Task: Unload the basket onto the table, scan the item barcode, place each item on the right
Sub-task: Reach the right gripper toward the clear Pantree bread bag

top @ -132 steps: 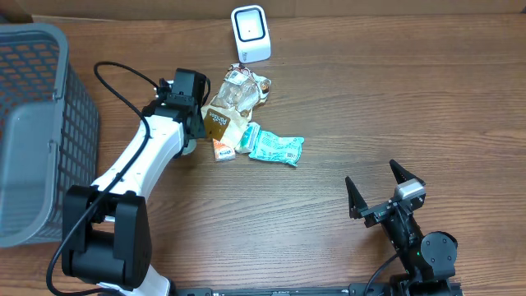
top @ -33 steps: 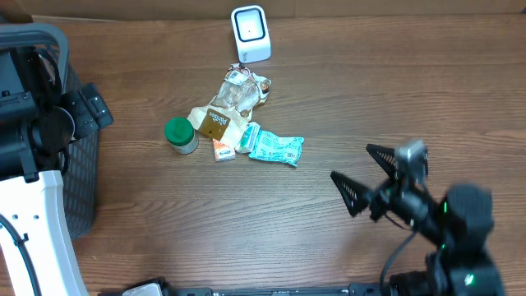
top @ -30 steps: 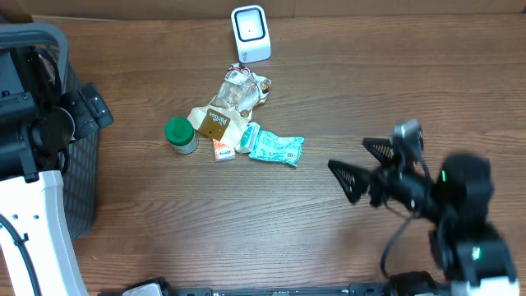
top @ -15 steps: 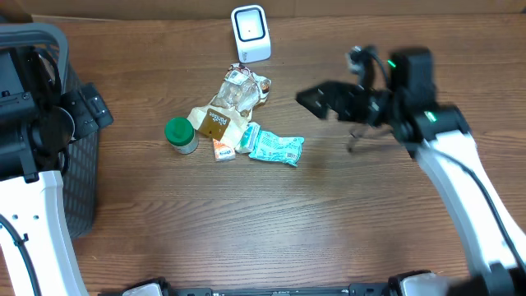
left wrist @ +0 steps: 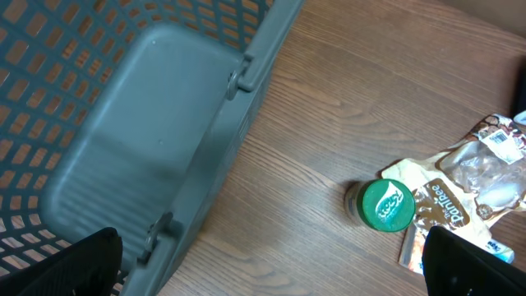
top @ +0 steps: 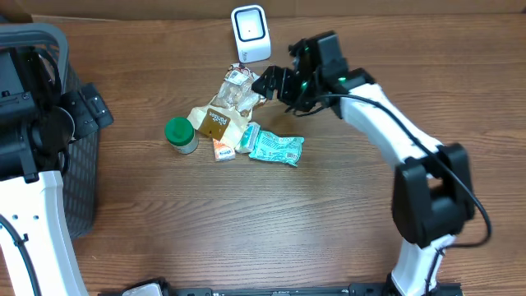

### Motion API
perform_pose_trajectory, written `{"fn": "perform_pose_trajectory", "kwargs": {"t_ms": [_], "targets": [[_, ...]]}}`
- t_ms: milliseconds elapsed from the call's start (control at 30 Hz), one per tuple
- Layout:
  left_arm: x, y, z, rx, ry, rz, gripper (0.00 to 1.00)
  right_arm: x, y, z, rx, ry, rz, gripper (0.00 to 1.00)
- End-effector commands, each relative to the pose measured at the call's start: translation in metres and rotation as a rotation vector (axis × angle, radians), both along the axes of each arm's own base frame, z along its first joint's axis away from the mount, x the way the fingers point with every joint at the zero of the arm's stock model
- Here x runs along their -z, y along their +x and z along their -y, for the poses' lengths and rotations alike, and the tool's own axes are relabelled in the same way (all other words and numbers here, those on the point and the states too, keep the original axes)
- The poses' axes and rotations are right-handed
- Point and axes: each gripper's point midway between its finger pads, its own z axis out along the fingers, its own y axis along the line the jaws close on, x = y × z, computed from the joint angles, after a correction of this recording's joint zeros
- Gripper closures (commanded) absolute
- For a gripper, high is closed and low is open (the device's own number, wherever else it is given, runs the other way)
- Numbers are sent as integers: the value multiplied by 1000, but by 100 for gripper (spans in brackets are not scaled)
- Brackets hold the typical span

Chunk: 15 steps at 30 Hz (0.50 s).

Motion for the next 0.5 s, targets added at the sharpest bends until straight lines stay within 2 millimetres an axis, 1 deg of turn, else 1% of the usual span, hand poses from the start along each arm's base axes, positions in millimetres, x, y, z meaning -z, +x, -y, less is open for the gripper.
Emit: {"fn": "perform_pose_trajectory", "kwargs": {"t_ms": [0,133,200,267,333,467], "targets": [[-8,-2,0,-10,-3,28,0,13,7,-12,9,6,-5,15],[-8,-2,0,-10,-3,28,1,34,9,-25,-11,7,-2,21],[-8,-2,0,-10,-3,28,0,44,10,-30,-2,7,-15,28],[-8,-2,0,-10,-3,28,0,58,12,-29,49,-17,-46,33],[-8,-2,0,-10,-3,28,0,71,13,-28,90,-41,-70,34],[-8,-2,0,-10,-3,28,0,88,11,-38,76,-50,-76,33]]}}
